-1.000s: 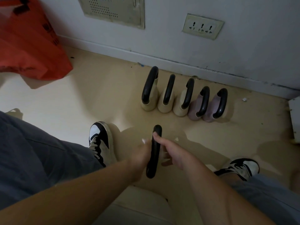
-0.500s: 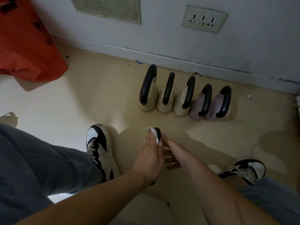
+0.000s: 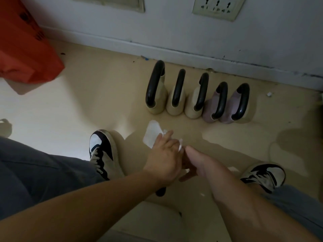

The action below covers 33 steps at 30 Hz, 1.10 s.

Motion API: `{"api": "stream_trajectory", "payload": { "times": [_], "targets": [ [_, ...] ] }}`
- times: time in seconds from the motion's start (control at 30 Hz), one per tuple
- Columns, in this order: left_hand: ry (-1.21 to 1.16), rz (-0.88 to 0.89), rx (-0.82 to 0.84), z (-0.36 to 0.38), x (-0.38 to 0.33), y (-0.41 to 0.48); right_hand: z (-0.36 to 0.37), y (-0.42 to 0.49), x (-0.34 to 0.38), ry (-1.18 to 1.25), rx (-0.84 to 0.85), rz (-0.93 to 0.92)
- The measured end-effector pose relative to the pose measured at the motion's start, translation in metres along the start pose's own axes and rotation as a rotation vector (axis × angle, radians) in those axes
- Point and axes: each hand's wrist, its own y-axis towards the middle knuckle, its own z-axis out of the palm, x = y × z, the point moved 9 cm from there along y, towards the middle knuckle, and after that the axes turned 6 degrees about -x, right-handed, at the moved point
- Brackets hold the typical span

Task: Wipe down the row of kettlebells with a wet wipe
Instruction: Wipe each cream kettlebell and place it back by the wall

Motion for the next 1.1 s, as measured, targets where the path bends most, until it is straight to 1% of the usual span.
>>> {"api": "stream_trajectory", "payload": {
  "times": [0.03,0.07,0.1,0.17,0.2,0.23,0.27,0.3,0.37,0.4,0.47,0.5,0.53,0.57,0.6,0.63,0.67,0.73,0.77,0.8,0.83,0.87,0.9,0.93,1.0,1.03,1.07,1.1],
  "targets": [
    [0.032,0.047,0.026,0.002,0.004,0.006,-0.001,0.001,-0.004,0.033,0.000,0.012],
    [0.046,0.034,0.070,0.004,0.009,0.016,-0.001,0.001,-0.007,0.054,0.009,0.024],
    [0.049,-0.034,0.123,0.005,0.016,0.029,0.001,0.000,-0.010,0.063,0.024,0.032],
    [0.012,-0.286,0.238,0.006,0.038,0.054,0.006,-0.005,-0.012,0.041,0.061,0.050],
    [0.003,-0.409,0.353,0.015,0.050,0.059,0.007,-0.005,-0.013,0.034,0.068,0.058],
    [0.026,-0.454,0.428,0.022,0.056,0.061,0.007,-0.004,-0.012,0.040,0.065,0.059],
    [0.095,-0.423,0.476,0.026,0.054,0.060,0.006,-0.002,-0.012,0.046,0.058,0.059],
    [0.211,-0.334,0.504,0.028,0.048,0.058,0.006,-0.002,-0.011,0.046,0.052,0.057],
    [0.520,-0.096,0.510,0.026,0.029,0.050,0.007,-0.001,-0.012,0.036,0.040,0.051],
    [0.638,0.038,0.514,0.025,0.016,0.042,0.007,-0.001,-0.012,0.033,0.029,0.046],
    [0.787,0.268,0.584,0.038,-0.002,0.007,0.006,0.003,-0.010,0.039,-0.003,0.030],
    [0.813,0.275,0.693,0.051,-0.001,-0.019,0.006,0.004,-0.010,0.042,-0.015,0.019],
    [0.797,0.170,0.717,0.051,0.001,-0.038,0.008,0.004,-0.011,0.047,-0.032,0.009],
    [0.645,0.110,0.718,0.062,0.004,-0.061,0.010,0.002,-0.011,0.054,-0.051,-0.003],
    [0.655,0.084,0.686,0.064,0.005,-0.071,0.013,0.001,-0.011,0.061,-0.070,-0.013],
    [0.695,0.128,0.815,0.073,0.004,-0.091,0.016,-0.002,-0.011,0.061,-0.087,-0.019],
    [0.769,0.287,0.806,0.075,-0.010,-0.093,0.020,-0.007,-0.010,0.055,-0.108,-0.027],
    [0.894,0.496,0.799,0.059,-0.023,-0.093,0.026,-0.012,-0.009,0.044,-0.157,-0.043],
    [0.867,0.535,0.792,0.047,-0.027,-0.093,0.029,-0.015,-0.008,0.040,-0.182,-0.048],
    [0.775,0.625,0.760,0.040,-0.034,-0.095,0.032,-0.017,-0.006,0.036,-0.206,-0.048],
    [0.661,0.658,0.724,0.035,-0.036,-0.101,0.033,-0.018,-0.005,0.033,-0.223,-0.048],
    [0.534,0.655,0.685,0.028,-0.035,-0.106,0.035,-0.018,-0.004,0.032,-0.231,-0.050],
    [0.398,0.639,0.622,0.022,-0.035,-0.111,0.035,-0.021,-0.004,0.038,-0.237,-0.053],
    [0.271,0.620,0.510,0.010,-0.040,-0.112,0.035,-0.024,-0.003,0.061,-0.241,-0.057],
    [0.192,0.507,0.354,-0.012,-0.035,-0.106,0.035,-0.028,-0.003,0.104,-0.230,-0.073],
    [0.130,0.387,0.279,-0.022,-0.028,-0.100,0.037,-0.031,-0.002,0.105,-0.220,-0.088],
    [0.047,0.193,0.204,-0.029,-0.012,-0.093,0.040,-0.034,0.000,0.102,-0.207,-0.100],
    [-0.059,-0.060,0.144,-0.036,0.010,-0.086,0.044,-0.036,0.000,0.090,-0.189,-0.109]
  ]
}}
